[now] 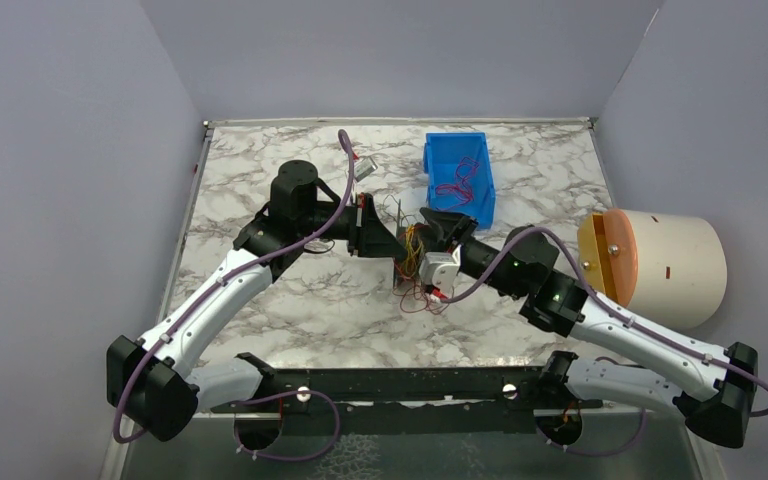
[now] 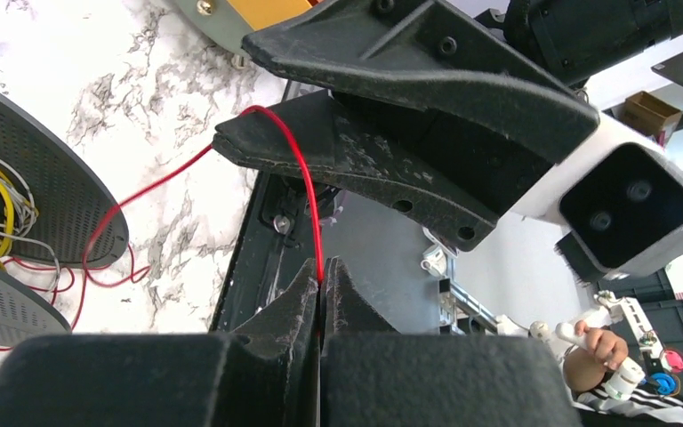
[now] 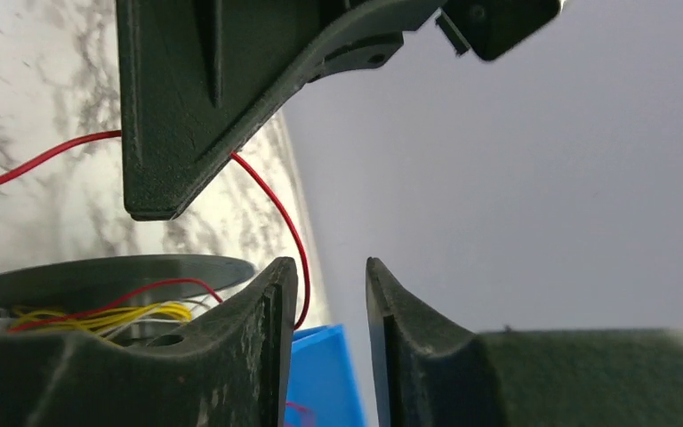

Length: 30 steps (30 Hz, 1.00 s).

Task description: Wrap the cables

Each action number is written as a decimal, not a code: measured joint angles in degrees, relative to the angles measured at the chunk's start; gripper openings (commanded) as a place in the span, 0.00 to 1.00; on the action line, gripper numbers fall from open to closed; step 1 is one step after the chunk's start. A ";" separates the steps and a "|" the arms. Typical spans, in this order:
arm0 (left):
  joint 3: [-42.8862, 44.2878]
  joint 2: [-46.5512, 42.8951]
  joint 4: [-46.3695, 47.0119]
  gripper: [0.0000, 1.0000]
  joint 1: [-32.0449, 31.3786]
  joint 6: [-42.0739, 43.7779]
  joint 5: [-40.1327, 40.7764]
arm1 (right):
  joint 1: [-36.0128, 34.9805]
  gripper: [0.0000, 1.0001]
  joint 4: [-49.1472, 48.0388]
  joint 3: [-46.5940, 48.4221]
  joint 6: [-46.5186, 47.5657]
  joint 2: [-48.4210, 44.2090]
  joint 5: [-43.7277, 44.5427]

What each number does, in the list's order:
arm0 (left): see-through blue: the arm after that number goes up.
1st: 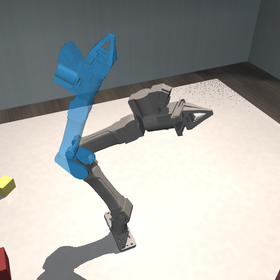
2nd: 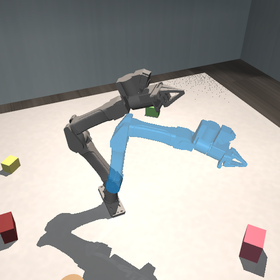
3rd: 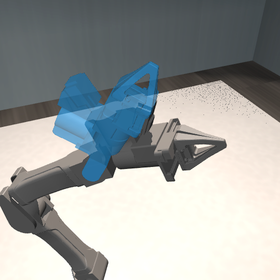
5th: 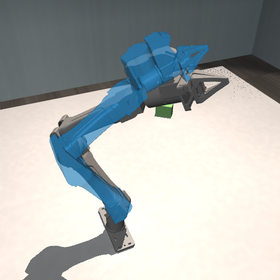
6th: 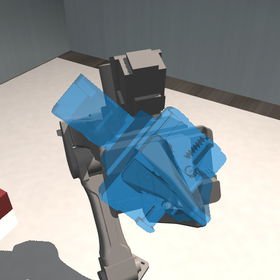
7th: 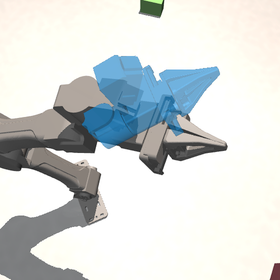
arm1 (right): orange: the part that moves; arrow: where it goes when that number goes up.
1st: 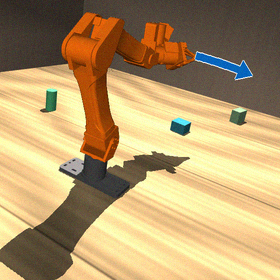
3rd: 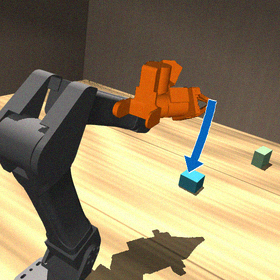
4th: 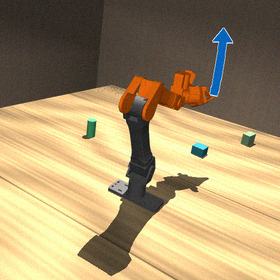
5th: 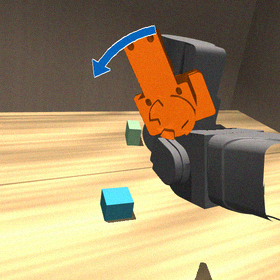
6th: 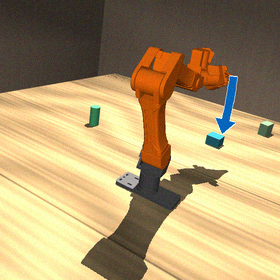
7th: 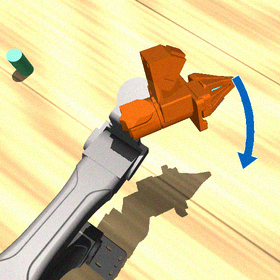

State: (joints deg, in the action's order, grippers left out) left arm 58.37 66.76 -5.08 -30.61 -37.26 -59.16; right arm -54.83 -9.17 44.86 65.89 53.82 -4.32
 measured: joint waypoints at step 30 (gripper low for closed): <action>0.96 -3.10 4.98 0.00 0.00 -3.72 -3.02 | -0.24 0.61 -11.19 -11.93 -69.64 1.86 8.92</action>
State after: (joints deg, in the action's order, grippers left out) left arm 59.33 63.66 -0.10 -30.61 -40.97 -62.17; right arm -55.07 -20.36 32.93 -3.75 55.68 4.60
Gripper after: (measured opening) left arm 0.014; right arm 0.626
